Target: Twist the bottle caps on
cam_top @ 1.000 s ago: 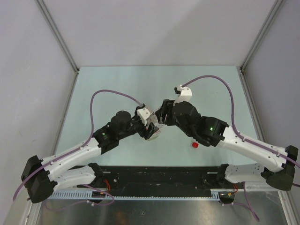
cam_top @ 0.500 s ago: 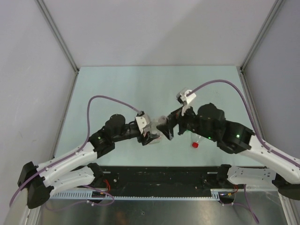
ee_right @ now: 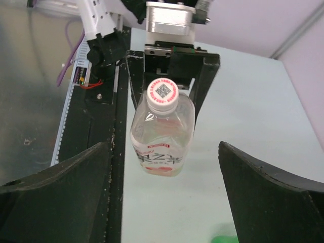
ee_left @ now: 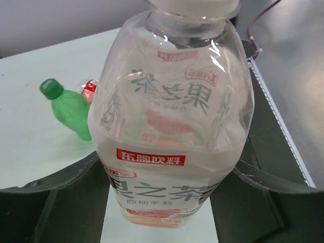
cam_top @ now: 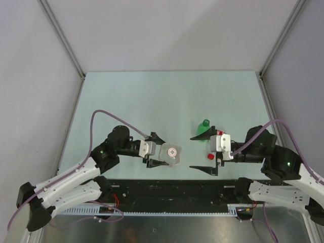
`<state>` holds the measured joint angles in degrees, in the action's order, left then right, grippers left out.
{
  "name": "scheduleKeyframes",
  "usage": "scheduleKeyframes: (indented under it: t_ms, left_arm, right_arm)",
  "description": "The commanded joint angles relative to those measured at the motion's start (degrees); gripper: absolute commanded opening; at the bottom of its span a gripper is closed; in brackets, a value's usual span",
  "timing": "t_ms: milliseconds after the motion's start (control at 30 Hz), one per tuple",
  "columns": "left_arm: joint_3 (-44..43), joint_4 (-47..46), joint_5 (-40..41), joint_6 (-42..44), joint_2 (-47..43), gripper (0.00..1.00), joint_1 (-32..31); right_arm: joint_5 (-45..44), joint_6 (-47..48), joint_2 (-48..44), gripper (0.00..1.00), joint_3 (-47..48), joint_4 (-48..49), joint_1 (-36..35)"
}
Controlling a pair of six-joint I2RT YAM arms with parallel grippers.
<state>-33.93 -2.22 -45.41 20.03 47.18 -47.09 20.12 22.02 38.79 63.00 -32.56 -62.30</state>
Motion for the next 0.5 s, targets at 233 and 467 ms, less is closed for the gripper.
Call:
scheduleKeyframes:
  t_ms: [233, 467]
  left_arm:
    - [-1.3, -0.3, -4.1, 2.0, 3.2, 0.0, 0.4]
    - [-1.5, -0.3, -3.7, 1.7, 4.2, 0.0, 0.4]
  right_arm:
    - [6.7, 8.0, 8.2, 0.85, -0.8, 8.4, -0.2]
    - [7.9, 6.0, 10.7, 0.68, -0.8, 10.2, -0.1]
